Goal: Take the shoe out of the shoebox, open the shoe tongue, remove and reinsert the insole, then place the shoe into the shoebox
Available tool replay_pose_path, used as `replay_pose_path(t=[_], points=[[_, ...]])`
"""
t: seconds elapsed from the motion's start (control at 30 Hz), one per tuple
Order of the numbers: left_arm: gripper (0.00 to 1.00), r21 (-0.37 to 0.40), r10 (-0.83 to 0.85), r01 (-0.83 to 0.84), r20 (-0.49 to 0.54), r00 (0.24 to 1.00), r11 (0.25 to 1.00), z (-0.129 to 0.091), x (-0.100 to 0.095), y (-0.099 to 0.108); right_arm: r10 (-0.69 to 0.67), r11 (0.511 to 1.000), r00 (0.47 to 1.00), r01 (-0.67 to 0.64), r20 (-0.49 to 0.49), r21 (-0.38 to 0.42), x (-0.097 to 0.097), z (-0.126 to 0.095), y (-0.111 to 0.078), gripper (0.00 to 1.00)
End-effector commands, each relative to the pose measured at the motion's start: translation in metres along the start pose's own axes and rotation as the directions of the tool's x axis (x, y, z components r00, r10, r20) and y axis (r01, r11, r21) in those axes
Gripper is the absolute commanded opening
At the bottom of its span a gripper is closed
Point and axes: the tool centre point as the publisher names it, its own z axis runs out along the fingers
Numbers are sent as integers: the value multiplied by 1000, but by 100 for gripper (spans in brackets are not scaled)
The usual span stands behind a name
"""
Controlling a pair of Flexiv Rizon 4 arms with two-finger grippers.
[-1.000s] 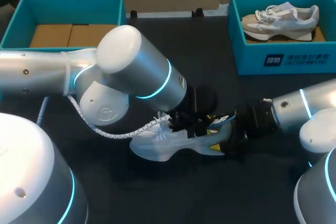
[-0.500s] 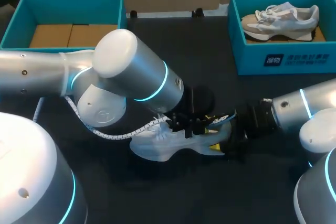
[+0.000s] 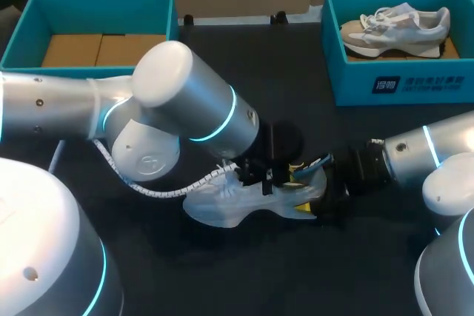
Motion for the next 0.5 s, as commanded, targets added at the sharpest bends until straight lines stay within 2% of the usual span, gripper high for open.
replay_pose_path(t=[0.03, 0.23, 0.5], points=[[0, 19, 0, 1, -20, 1000, 1000, -4, -1, 2, 1, 1000, 1000, -1, 0, 4, -2, 3, -2, 0], [0, 46, -12, 14, -37, 999, 999, -26, -4, -11, 1, 1000, 1000, -1, 0, 4, -2, 3, -2, 0], [0, 71, 25, -20, -80, 996, 997, -50, -5, -41, 1, 1000, 1000, -1, 0, 4, -2, 3, -2, 0]])
